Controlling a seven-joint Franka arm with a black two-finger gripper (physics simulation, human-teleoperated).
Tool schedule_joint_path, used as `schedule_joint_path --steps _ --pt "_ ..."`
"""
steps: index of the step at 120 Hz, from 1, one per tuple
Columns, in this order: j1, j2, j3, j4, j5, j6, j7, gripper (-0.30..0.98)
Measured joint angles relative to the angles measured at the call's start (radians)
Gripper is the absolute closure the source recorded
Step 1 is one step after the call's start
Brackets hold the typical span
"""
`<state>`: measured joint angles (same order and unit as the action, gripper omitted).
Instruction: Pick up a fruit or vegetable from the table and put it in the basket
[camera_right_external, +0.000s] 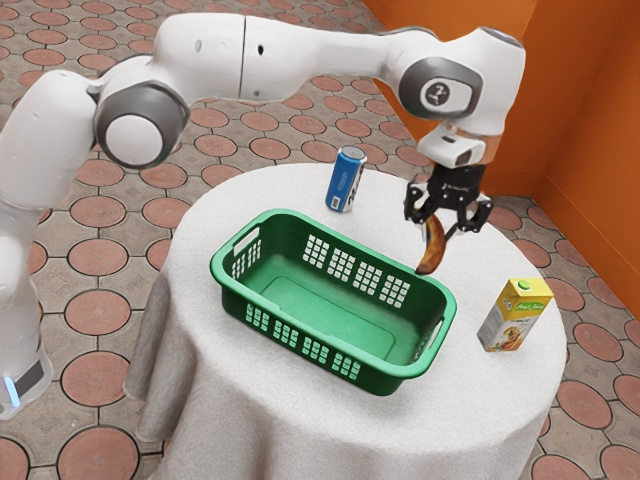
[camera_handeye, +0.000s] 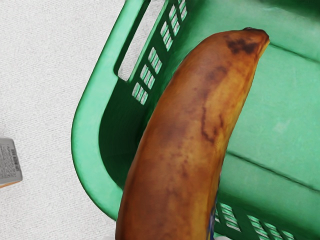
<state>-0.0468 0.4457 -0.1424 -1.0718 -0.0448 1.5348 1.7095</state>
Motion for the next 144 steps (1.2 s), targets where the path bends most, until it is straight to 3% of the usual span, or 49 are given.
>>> schedule_joint_path --steps 57,144 --pt "-0.002 -0.033 0.011 -0.029 0.012 -0.389 -0.128 0.51" --pt "-0.034 -0.019 0.000 -0.244 0.003 -0.379 -0.273 0.51"
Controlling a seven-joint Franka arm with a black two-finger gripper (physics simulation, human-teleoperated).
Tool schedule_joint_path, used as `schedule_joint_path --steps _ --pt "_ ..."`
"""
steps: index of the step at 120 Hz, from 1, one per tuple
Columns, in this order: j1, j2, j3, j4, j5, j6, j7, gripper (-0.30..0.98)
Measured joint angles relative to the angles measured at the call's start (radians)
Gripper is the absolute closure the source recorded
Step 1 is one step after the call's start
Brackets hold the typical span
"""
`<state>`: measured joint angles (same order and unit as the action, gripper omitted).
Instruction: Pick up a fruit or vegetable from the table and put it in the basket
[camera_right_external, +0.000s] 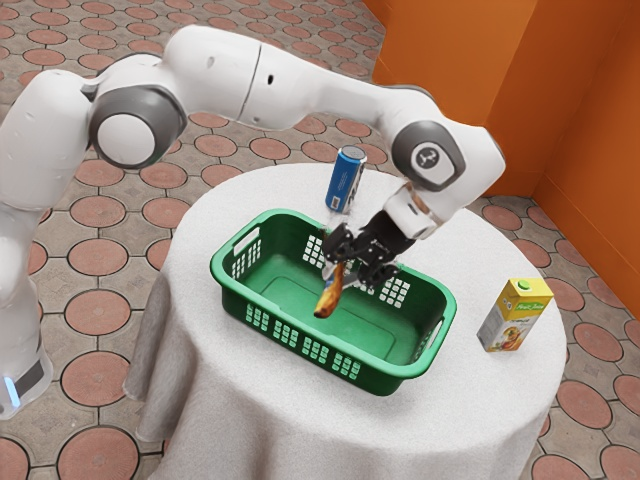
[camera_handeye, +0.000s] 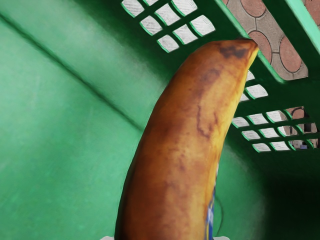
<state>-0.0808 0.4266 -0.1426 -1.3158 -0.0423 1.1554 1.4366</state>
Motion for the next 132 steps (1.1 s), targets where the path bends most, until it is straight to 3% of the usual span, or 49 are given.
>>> schedule_joint_path --steps 44,61,78,98,110,120,132 --pt "0.003 0.044 0.001 -0.048 0.001 0.057 -0.034 0.50" --pt "0.000 0.046 0.000 -0.048 0.002 0.058 -0.035 0.22" --pt "0.001 0.021 0.005 0.003 0.012 0.049 -0.036 0.10" --pt "-0.024 -0.074 -0.008 0.194 0.079 -0.053 -0.038 0.05" --pt "-0.040 -0.178 -0.072 0.295 0.179 -0.142 -0.038 0.04" --pt "-0.001 -0.222 -0.071 0.308 0.269 -0.210 -0.039 0.03" --pt "0.060 -0.206 -0.046 0.308 0.319 -0.257 -0.041 0.03"
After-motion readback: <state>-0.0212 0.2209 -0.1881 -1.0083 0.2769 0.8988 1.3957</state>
